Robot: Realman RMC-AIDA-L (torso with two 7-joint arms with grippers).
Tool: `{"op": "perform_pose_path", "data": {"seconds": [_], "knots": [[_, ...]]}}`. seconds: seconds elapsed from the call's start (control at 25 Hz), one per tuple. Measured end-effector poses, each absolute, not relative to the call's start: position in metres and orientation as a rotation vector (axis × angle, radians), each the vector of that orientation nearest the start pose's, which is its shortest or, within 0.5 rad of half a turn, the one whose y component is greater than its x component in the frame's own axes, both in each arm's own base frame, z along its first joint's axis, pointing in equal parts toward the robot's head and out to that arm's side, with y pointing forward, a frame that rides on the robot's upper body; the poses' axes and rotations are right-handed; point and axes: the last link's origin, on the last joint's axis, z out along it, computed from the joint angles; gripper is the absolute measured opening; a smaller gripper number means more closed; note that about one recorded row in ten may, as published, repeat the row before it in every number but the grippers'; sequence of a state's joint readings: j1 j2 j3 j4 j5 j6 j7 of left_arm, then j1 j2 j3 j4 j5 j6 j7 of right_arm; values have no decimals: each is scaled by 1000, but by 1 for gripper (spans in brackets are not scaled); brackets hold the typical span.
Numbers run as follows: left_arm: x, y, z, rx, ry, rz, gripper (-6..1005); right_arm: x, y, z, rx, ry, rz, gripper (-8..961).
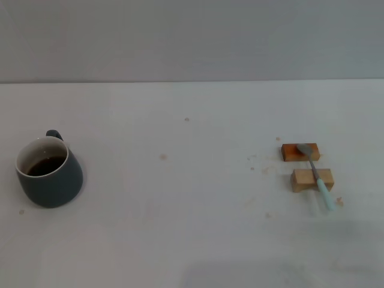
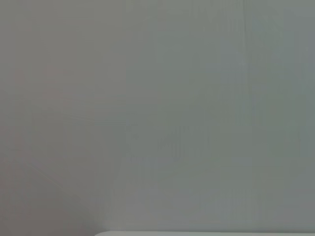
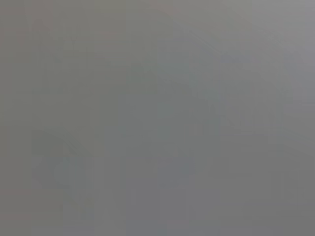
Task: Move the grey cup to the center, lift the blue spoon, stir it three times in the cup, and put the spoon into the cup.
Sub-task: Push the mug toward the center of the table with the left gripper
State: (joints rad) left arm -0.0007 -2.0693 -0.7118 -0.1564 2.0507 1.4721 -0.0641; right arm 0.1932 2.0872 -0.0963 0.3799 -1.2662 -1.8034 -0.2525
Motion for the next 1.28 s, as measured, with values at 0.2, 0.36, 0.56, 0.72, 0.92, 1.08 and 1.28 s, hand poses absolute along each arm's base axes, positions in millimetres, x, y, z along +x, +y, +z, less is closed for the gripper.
{"op": "perform_pose_path", "data": {"seconds": [0.2,0.36,0.56,0.72,0.92,1.08,1.28], "knots": [[-413,163,23,-1285,-575,-490,-2,329,195,-8,-1247,333,674,667],[-413,164,23,-1287,-572,-491,-2,329,197,-9,-1266,335,676,667],[-413,168,25,-1294,-563,-491,-2,330,204,-12,-1296,345,662,667],[-412,201,24,-1384,-501,-417,-2,328,204,-13,-1300,338,670,668],[-409,228,16,-1475,-420,-286,-2,328,200,-11,-1290,328,678,668],[-408,243,11,-1520,-369,-201,-2,327,199,-10,-1283,323,684,668],[-405,252,9,-1539,-337,-171,-2,327,196,-9,-1275,320,684,668]]}}
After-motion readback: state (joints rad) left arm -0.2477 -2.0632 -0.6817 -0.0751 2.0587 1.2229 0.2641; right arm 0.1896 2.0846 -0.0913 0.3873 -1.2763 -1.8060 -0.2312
